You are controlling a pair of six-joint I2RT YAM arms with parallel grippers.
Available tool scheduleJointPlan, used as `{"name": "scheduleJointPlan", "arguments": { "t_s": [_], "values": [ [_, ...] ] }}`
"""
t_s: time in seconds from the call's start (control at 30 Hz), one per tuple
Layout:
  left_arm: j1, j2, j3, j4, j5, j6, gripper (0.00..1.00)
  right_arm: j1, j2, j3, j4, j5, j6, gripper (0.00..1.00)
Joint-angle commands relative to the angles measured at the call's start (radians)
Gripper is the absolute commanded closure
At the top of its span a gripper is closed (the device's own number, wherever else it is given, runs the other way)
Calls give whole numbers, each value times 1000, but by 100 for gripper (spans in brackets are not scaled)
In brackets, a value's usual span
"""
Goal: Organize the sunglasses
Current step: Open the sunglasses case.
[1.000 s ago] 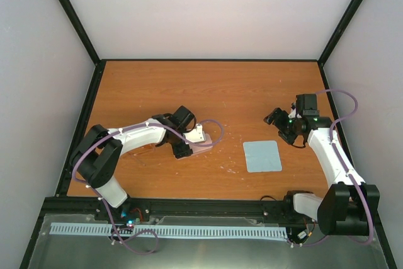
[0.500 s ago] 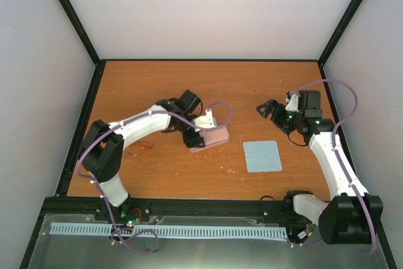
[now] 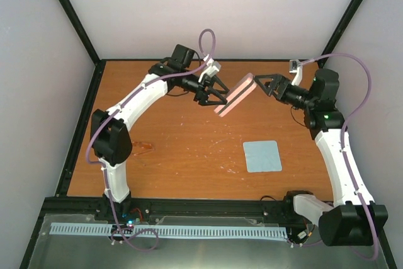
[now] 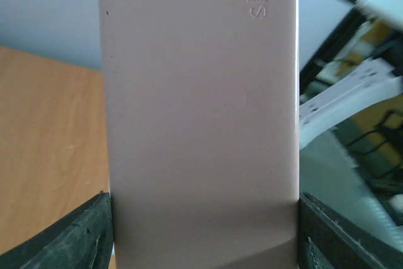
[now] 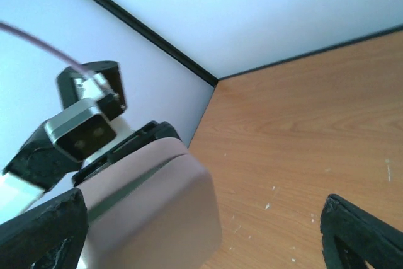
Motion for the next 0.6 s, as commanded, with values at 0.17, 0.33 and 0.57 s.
{"name": "scheduleJointPlan", "arguments": {
  "t_s": [0.17, 0.33, 0.57],
  "values": [
    [61, 25, -71, 620, 514, -567, 62, 35, 65, 76, 164, -135, 49, 9],
    [68, 62, -117, 965, 562, -905, 67, 59, 66, 146, 40, -106, -30, 0],
    [68, 85, -86, 950, 534, -948, 68, 111, 41, 130, 44, -70, -15, 0]
  ]
}}
